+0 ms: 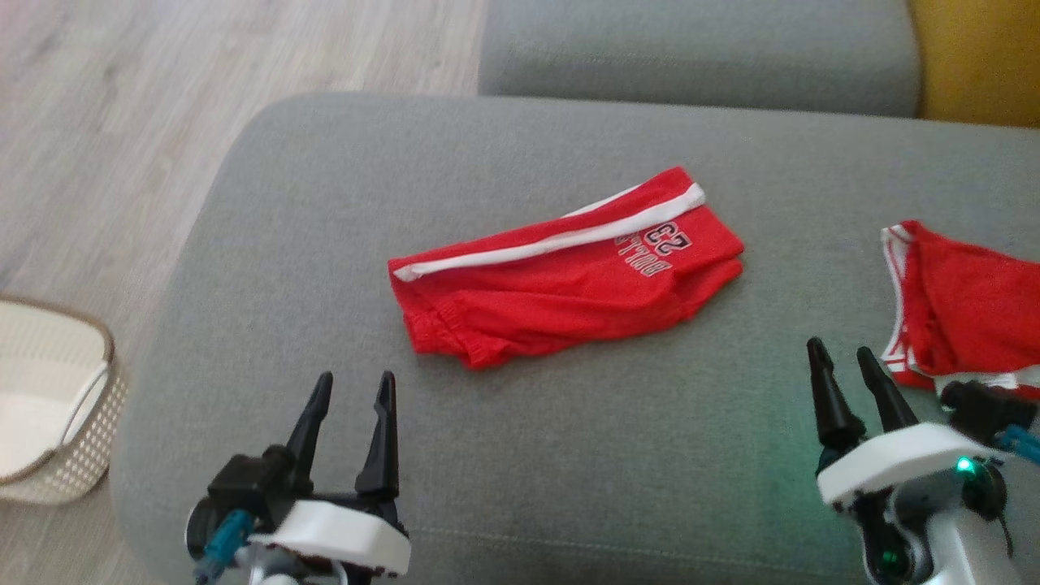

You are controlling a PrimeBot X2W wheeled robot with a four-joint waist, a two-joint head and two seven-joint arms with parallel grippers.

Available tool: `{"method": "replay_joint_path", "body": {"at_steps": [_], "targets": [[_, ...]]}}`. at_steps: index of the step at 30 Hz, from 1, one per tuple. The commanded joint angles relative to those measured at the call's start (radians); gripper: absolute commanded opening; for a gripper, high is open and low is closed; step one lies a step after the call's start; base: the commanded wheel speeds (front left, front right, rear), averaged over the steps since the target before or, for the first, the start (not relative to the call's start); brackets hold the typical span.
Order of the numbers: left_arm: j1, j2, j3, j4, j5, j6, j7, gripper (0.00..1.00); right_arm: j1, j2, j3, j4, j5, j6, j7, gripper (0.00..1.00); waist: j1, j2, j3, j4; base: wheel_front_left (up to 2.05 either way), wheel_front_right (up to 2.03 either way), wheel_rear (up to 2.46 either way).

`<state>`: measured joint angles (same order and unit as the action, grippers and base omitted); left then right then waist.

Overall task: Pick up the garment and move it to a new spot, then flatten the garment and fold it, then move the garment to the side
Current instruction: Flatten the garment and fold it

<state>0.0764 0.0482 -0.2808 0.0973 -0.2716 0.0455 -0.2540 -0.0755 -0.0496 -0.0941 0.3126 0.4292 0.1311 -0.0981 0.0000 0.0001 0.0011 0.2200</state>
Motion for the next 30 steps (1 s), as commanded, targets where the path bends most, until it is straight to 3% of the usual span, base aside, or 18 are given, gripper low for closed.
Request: {"method": "replay_joint_path", "body": {"at_steps": [1,7,12,19,30], "targets": [[-0.061,0.002,0.026,-0.046,0.011,0.012,-0.008,1.00,-0.072,-0.001,0.016,-0.024,0.050,0.000,0.018,1.00,0.0000,-0.0001,0.032,0.023,0.00,0.00,0.00],[-0.080,0.002,0.003,-0.058,-0.002,0.025,-0.008,1.00,-0.191,-0.001,-0.024,0.093,0.317,0.000,0.140,1.00,0.0000,-0.0001,0.099,0.077,0.00,0.00,0.00],[-0.106,0.002,-0.017,-0.060,-0.012,0.034,-0.008,1.00,-0.322,-0.001,-0.059,0.263,0.433,0.000,0.230,1.00,0.0000,-0.0001,0.140,0.125,0.00,0.00,0.00],[-0.121,0.002,-0.041,-0.026,-0.025,0.051,-0.008,1.00,-0.512,-0.001,-0.135,0.548,0.510,0.000,0.252,1.00,0.0000,-0.0001,0.179,0.170,0.00,0.00,0.00],[-0.146,0.002,-0.066,-0.025,-0.042,0.056,-0.008,1.00,-0.711,-0.001,-0.155,0.838,0.512,0.000,0.227,1.00,0.0000,-0.0001,0.221,0.200,0.00,0.00,0.00]]}}
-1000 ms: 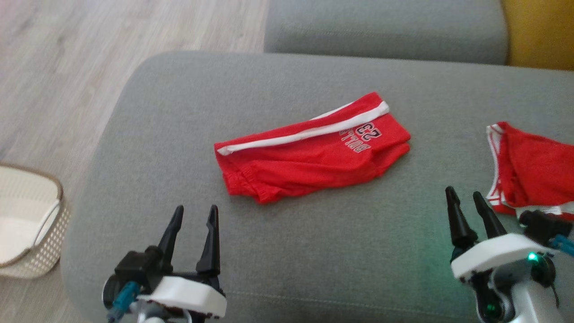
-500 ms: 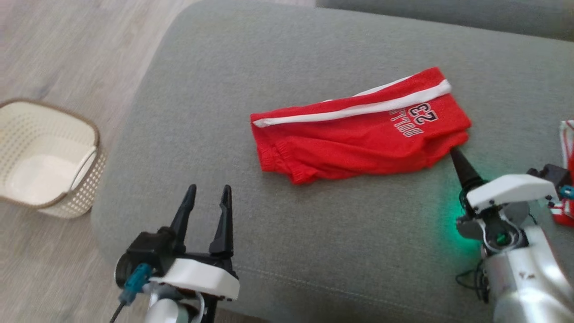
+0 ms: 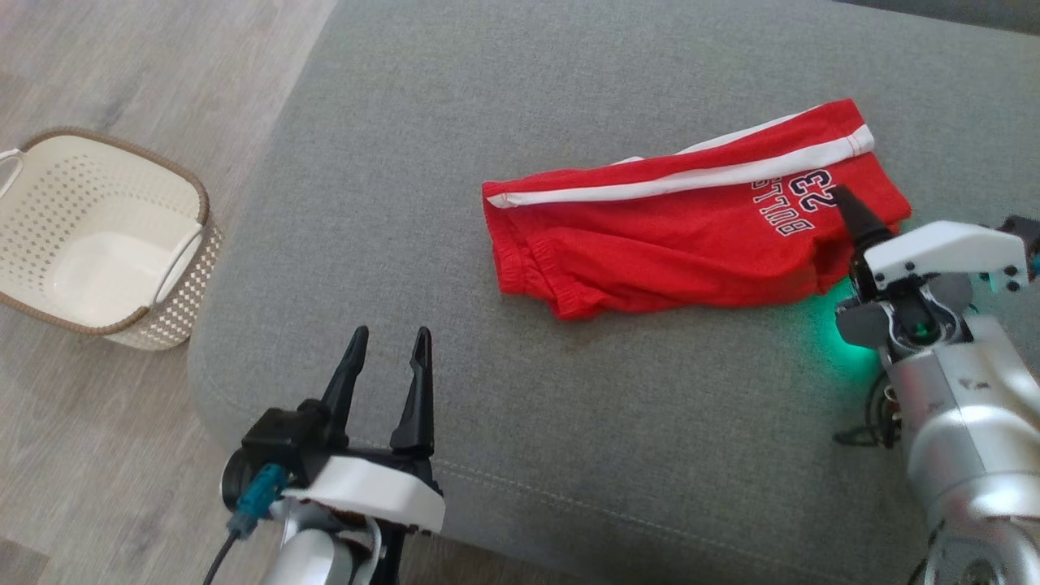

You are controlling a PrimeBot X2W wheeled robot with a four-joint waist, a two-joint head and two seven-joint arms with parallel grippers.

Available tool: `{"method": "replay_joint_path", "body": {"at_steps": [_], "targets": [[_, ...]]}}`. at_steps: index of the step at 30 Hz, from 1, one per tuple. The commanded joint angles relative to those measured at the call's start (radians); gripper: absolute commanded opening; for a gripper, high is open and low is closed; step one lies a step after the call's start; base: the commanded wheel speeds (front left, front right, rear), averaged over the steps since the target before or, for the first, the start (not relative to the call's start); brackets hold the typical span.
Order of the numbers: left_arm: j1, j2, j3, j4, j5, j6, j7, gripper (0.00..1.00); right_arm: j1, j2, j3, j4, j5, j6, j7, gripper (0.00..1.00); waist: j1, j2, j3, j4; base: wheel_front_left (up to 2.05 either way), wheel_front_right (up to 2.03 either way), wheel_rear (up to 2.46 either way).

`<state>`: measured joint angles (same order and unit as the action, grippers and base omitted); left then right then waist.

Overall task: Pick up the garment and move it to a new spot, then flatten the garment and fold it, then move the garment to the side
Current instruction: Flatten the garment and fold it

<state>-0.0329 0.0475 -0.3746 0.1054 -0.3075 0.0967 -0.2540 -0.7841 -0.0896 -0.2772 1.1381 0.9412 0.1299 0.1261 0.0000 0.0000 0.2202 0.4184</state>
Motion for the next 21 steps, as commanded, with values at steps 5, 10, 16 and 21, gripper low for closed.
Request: {"method": "replay_joint_path", "body": {"at_steps": [5,10,16,21], "targets": [[-0.051,0.003,0.022,-0.042,-0.014,0.008,-0.008,1.00,-0.070,0.032,0.039,0.118,-0.065,0.001,-0.025,1.00,0.0000,0.0000,0.011,0.005,0.00,0.00,0.00],[-0.056,0.003,0.020,-0.051,-0.020,0.012,-0.008,1.00,-0.098,0.030,0.040,0.146,-0.112,0.001,-0.025,0.11,0.0000,0.0000,0.013,0.008,0.00,0.00,0.00],[-0.058,0.003,0.028,-0.052,-0.029,0.015,-0.008,1.00,-0.113,0.031,0.019,0.152,-0.150,0.001,-0.065,0.00,0.0000,0.0000,0.009,0.005,0.00,0.00,0.00],[-0.052,0.003,0.033,-0.048,-0.031,0.016,-0.008,1.00,-0.113,0.036,0.020,0.144,-0.146,0.001,-0.116,0.00,0.0000,0.0000,-0.009,-0.010,0.00,0.00,0.00]]}}
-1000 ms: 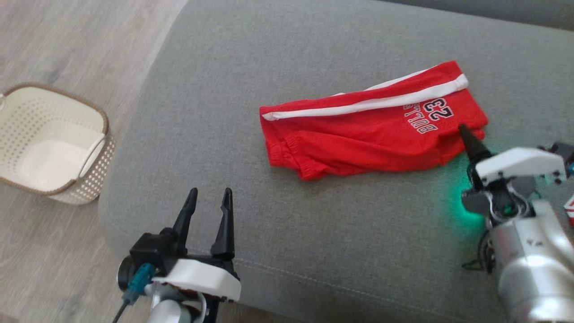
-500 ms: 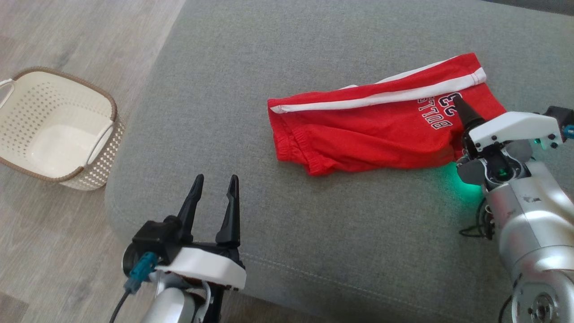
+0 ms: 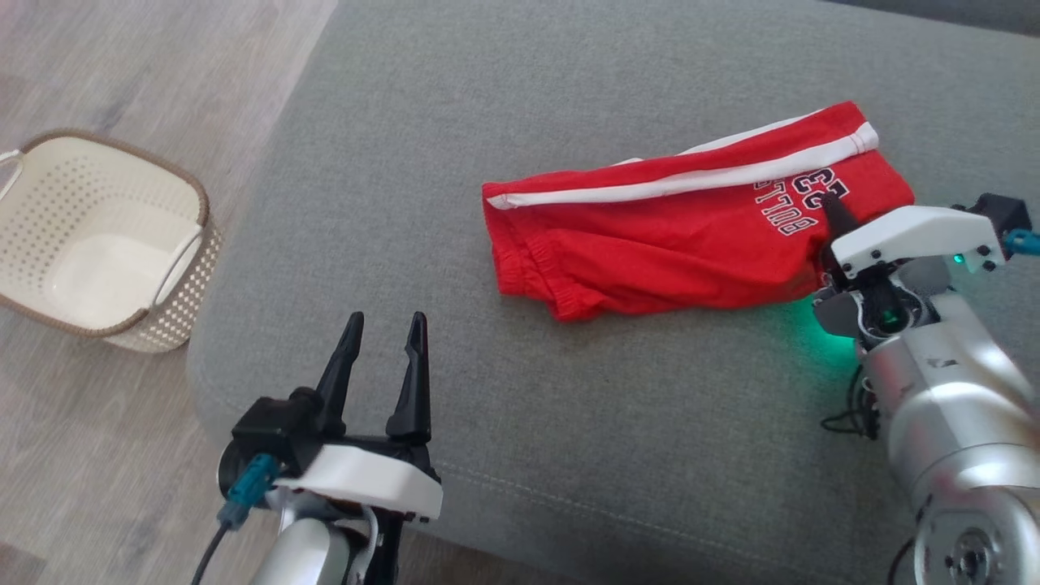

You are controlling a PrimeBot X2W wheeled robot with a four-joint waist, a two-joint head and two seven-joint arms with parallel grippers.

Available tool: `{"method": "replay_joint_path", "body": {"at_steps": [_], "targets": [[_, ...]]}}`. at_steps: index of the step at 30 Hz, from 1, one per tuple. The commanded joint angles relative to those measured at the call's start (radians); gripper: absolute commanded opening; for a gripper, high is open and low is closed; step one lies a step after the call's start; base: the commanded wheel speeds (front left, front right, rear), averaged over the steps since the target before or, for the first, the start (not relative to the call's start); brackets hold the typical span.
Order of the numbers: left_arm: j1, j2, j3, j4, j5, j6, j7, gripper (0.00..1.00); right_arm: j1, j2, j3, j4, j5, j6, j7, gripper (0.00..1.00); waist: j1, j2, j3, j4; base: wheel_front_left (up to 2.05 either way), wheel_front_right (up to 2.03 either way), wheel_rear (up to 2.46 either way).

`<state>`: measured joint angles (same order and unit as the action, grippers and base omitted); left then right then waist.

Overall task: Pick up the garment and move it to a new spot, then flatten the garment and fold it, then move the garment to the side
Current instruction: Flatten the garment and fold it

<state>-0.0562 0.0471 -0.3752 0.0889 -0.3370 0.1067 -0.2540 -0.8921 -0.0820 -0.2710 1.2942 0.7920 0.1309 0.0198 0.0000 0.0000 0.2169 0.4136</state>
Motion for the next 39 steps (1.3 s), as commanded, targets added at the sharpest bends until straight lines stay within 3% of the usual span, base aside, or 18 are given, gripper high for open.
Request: {"method": "replay_joint_path", "body": {"at_steps": [1,10,23,30,39], "targets": [[-0.028,0.003,0.034,-0.032,-0.002,0.006,-0.008,1.00,-0.001,0.029,0.012,-0.019,0.009,0.000,-0.022,0.00,0.0000,0.0000,-0.011,-0.010,0.00,0.00,0.00],[-0.003,0.003,0.051,-0.025,0.007,0.002,-0.008,1.00,0.082,0.031,0.017,-0.100,0.136,0.000,-0.102,0.00,0.0000,0.0000,-0.075,-0.073,0.00,0.00,0.00],[0.041,0.003,0.075,-0.006,0.028,-0.016,-0.008,1.00,0.300,0.032,0.228,-0.183,0.389,0.000,-0.182,0.00,0.0000,0.0000,-0.165,-0.153,0.00,0.00,0.00],[0.057,0.003,0.081,-0.002,0.041,-0.024,-0.008,1.00,0.348,0.032,0.329,-0.209,0.413,0.000,-0.245,0.00,0.0000,0.0000,-0.191,-0.158,0.00,0.00,0.00],[0.067,0.003,0.084,0.002,0.056,-0.039,-0.008,1.00,0.374,0.032,0.440,-0.344,0.384,0.000,-0.280,0.00,0.0000,0.0000,-0.208,-0.145,0.00,0.00,0.00]]}}
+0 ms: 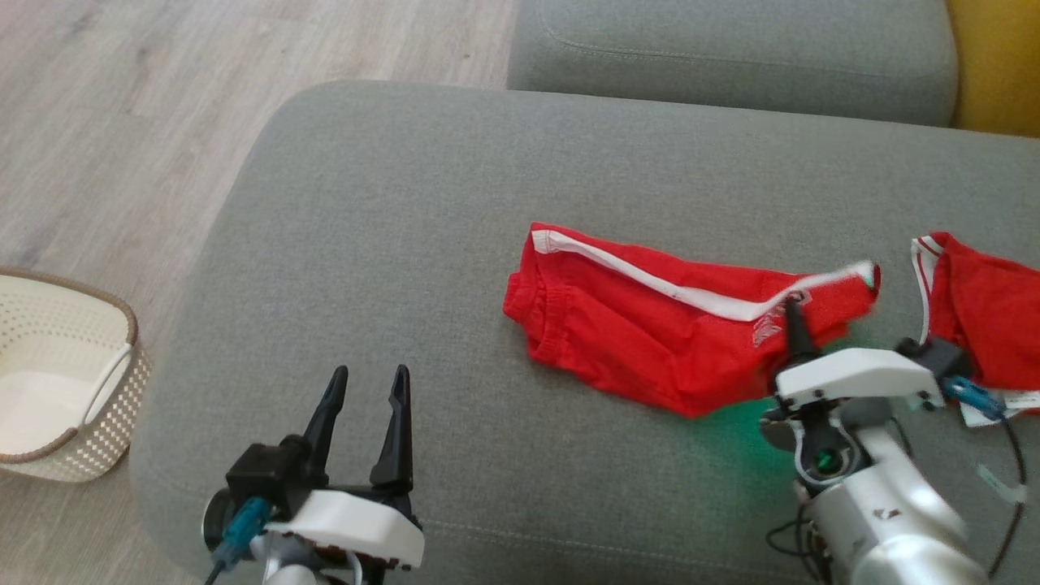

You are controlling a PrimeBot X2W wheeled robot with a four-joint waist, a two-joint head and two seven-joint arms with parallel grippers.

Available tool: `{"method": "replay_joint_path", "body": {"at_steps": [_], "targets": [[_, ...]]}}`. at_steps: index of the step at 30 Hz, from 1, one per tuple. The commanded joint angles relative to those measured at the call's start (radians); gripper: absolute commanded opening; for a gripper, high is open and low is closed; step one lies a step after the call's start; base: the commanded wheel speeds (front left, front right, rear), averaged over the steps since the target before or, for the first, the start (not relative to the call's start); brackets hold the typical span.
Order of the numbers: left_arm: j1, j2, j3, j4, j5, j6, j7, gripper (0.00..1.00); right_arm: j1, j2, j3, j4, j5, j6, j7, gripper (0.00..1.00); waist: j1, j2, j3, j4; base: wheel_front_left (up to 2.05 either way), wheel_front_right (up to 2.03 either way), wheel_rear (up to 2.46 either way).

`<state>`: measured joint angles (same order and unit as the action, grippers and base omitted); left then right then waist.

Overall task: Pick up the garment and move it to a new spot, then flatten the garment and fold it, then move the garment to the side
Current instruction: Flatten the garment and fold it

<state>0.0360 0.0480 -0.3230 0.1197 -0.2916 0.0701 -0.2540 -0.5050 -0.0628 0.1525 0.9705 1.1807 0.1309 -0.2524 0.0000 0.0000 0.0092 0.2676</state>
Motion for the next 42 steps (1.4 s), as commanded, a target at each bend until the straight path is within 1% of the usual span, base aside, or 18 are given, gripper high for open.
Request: {"method": "replay_joint_path", "body": {"at_steps": [1,6,9,15,26,33,37,42], "targets": [[-0.024,0.002,0.031,-0.027,0.012,-0.003,-0.008,1.00,-0.007,0.013,0.038,-0.041,-0.003,0.000,-0.008,0.00,0.0000,0.0000,-0.002,0.003,0.00,0.00,0.00],[-0.022,0.002,0.032,-0.022,0.014,-0.007,-0.008,1.00,0.028,0.013,0.147,-0.168,0.007,0.000,-0.009,0.00,0.0000,0.0000,-0.004,0.014,0.00,0.00,0.00],[-0.026,0.002,0.032,-0.022,0.015,-0.008,-0.008,1.00,0.048,0.013,0.208,-0.234,0.033,0.000,-0.009,0.00,0.0000,0.0000,0.001,0.024,0.00,0.00,0.00],[-0.034,0.002,0.024,-0.022,0.008,-0.006,-0.008,1.00,0.047,0.013,0.255,-0.306,0.054,0.000,-0.009,0.00,0.0000,0.0000,0.018,0.050,0.00,0.00,0.00],[-0.049,0.002,0.007,-0.016,-0.008,0.001,-0.008,1.00,-0.007,0.013,0.304,-0.289,0.054,0.000,-0.009,0.00,0.0000,0.0000,0.052,0.108,0.00,0.00,0.00],[-0.054,0.002,-0.007,-0.015,-0.019,0.005,-0.008,1.00,-0.032,0.013,0.280,-0.287,0.044,0.000,-0.009,0.00,0.0000,0.0000,0.068,0.136,0.00,0.00,0.00],[-0.056,0.002,-0.013,-0.014,-0.023,0.007,-0.008,1.00,-0.035,0.013,0.309,-0.274,0.029,0.000,-0.009,0.00,0.0000,0.0000,0.073,0.145,0.00,0.00,0.00],[-0.059,0.002,-0.018,-0.013,-0.027,0.008,-0.008,1.00,-0.047,0.013,0.377,-0.209,0.007,0.000,-0.009,0.00,0.0000,0.0000,0.081,0.159,0.00,0.00,0.00]]}}
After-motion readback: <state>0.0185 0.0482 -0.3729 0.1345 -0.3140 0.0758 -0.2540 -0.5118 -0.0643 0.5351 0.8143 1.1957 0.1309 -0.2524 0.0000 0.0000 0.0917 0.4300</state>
